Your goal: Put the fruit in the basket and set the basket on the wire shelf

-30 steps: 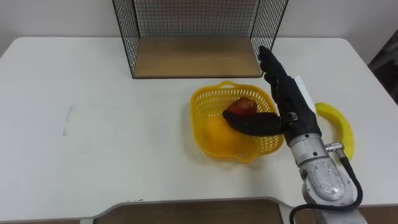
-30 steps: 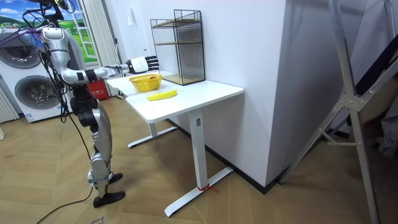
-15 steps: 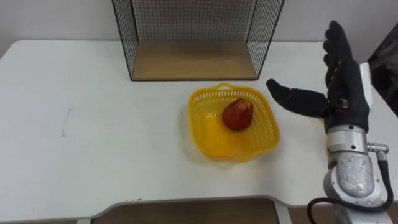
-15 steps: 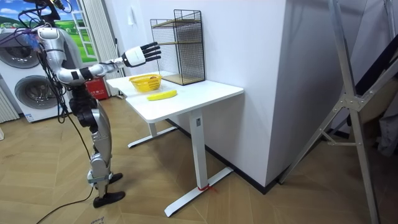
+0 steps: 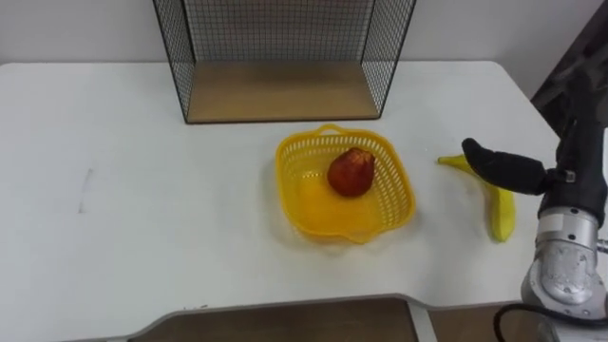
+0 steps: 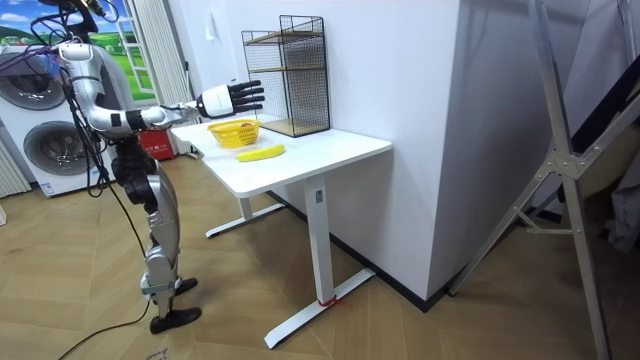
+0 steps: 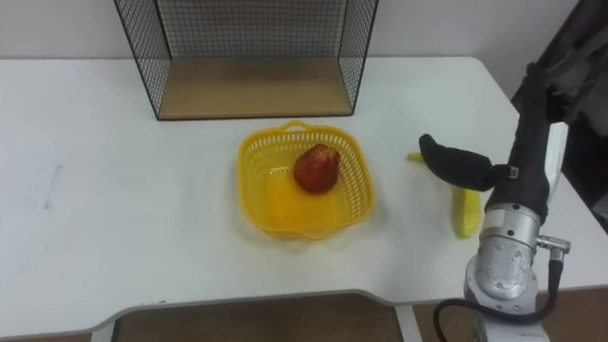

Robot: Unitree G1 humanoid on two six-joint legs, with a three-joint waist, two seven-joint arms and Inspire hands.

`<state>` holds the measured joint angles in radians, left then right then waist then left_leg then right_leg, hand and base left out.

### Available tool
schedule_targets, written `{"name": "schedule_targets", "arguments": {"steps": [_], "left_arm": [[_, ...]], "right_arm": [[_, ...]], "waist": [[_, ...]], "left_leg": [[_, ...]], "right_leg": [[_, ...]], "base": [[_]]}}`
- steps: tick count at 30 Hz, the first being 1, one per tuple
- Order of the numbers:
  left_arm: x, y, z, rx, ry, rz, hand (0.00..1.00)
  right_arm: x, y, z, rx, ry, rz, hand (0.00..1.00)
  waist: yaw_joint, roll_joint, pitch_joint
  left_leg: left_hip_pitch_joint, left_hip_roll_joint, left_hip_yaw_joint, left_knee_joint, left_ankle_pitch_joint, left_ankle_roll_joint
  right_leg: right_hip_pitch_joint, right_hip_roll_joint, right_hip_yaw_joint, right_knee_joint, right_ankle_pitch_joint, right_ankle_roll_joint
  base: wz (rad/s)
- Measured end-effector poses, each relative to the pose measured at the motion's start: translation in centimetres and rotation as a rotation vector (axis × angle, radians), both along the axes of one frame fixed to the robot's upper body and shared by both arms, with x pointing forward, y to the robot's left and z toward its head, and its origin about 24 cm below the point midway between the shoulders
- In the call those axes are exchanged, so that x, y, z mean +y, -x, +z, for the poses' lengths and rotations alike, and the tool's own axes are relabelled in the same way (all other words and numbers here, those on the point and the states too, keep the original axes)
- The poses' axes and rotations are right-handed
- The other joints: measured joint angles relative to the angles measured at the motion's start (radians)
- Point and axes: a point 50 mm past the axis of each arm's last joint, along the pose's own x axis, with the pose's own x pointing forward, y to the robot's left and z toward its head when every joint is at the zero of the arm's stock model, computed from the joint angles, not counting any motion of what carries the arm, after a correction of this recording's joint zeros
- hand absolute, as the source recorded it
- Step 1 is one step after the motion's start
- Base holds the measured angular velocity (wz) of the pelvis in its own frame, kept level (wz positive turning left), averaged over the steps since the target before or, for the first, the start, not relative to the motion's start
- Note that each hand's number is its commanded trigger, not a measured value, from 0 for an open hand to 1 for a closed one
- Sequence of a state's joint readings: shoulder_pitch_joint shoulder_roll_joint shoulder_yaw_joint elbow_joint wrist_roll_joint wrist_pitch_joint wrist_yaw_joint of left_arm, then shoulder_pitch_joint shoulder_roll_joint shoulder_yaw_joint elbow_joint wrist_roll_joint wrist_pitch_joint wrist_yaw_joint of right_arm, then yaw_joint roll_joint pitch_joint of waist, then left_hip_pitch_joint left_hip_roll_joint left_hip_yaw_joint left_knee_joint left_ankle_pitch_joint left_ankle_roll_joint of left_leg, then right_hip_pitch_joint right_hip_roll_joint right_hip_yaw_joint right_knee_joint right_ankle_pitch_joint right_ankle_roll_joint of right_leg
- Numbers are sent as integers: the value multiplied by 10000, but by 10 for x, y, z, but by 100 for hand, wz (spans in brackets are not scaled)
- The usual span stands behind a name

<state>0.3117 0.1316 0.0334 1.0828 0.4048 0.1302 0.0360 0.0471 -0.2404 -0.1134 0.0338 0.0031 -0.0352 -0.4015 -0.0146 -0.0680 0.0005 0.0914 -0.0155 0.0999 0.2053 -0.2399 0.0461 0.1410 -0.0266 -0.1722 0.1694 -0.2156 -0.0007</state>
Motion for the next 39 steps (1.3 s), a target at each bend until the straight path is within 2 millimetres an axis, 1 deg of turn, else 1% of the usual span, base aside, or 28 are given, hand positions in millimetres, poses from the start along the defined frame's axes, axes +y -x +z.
{"name": "schedule_targets", "arguments": {"steps": [3, 6, 11, 14, 17, 20, 22, 26, 31, 33, 34, 36, 39], "left_arm": [[1, -4, 2, -164, -48, 10, 0], [2, -10, 3, -306, -107, -12, 0], [3, -8, 3, -134, -155, 65, 0], [3, -7, 3, 14, -26, 115, 0], [4, -6, 3, 61, 75, 327, 0], [7, -8, 4, -28, 3, 450, 0], [8, -9, 4, -76, -21, 445, 0], [8, -11, 5, -125, -48, 433, 0], [9, -11, 5, -80, -85, 461, 0], [10, -11, 6, -58, -142, 469, 0], [10, -10, 6, -20, -157, 479, 0], [11, -9, 6, 62, -198, 510, 0], [12, -9, 6, 70, -236, 504, 0]], "right_arm": [[-4, -4, -11, 614, -88, -169, 0], [-7, -11, -21, 1317, -130, -223, 0], [-11, -17, -31, 2240, -55, -141, 0], [-14, -18, -32, 2450, -59, -193, 0], [-16, -20, -28, 2418, 56, -105, 0], [-22, -20, -25, 2471, 277, -154, 0], [-23, -24, -25, 2542, 263, -140, 0], [-24, -27, -31, 2968, 120, -111, 0], [-31, -28, -40, 3608, 64, -261, 0], [-34, -27, -42, 3792, 109, -332, 0], [-35, -26, -43, 3870, 113, -363, 0], [-40, -24, -47, 4343, 494, -438, 0], [-41, -23, -48, 4631, 764, -418, 0]], "waist": [[59, -4, 3], [20, 1, 0], [14, 24, -5], [41, 23, -9], [55, -14, -39], [192, -69, -65], [223, -104, -59], [224, -167, -62], [263, -193, -54], [260, -231, -23], [254, -232, -22], [236, -232, -22], [218, -210, -34]], "left_leg": [[87, -7, -4, -23, 0, 0], [74, -7, -37, -18, 0, 0], [59, -4, -42, -9, 3, -6], [47, -5, -42, -4, 4, -5], [-9, -4, -47, 24, 5, -6], [8, -5, -52, 31, 6, -6], [33, -6, -80, 53, 6, -6], [5, -18, -187, 94, 6, -6], [-80, -23, -231, 176, 7, -5], [-119, -23, -245, 192, 7, -5], [-122, -23, -245, 192, 7, -5], [-132, -29, -264, 190, 7, -5], [-184, -29, -265, 187, 7, -5]], "right_leg": [[32, -5, -19, -9, 0, 0], [17, -8, -80, -12, 0, 0], [-5, -2, -65, -5, 0, 0], [-22, -3, -65, 11, 0, 0], [-61, -4, -70, 13, 0, 0], [-10, -5, -74, 14, 0, 0], [13, -6, -100, 10, 0, 0], [27, -25, -224, 22, 0, 0], [17, -29, -254, 27, 0, 0], [1, -27, -261, 25, 0, 0], [-4, -27, -264, 24, 0, -1], [-8, -41, -319, 25, 0, 0], [-35, -39, -326, 26, 0, 0]], "base": [[0], [2], [0], [0], [0], [0], [4], [7], [4], [0], [0], [0], [0]]}}
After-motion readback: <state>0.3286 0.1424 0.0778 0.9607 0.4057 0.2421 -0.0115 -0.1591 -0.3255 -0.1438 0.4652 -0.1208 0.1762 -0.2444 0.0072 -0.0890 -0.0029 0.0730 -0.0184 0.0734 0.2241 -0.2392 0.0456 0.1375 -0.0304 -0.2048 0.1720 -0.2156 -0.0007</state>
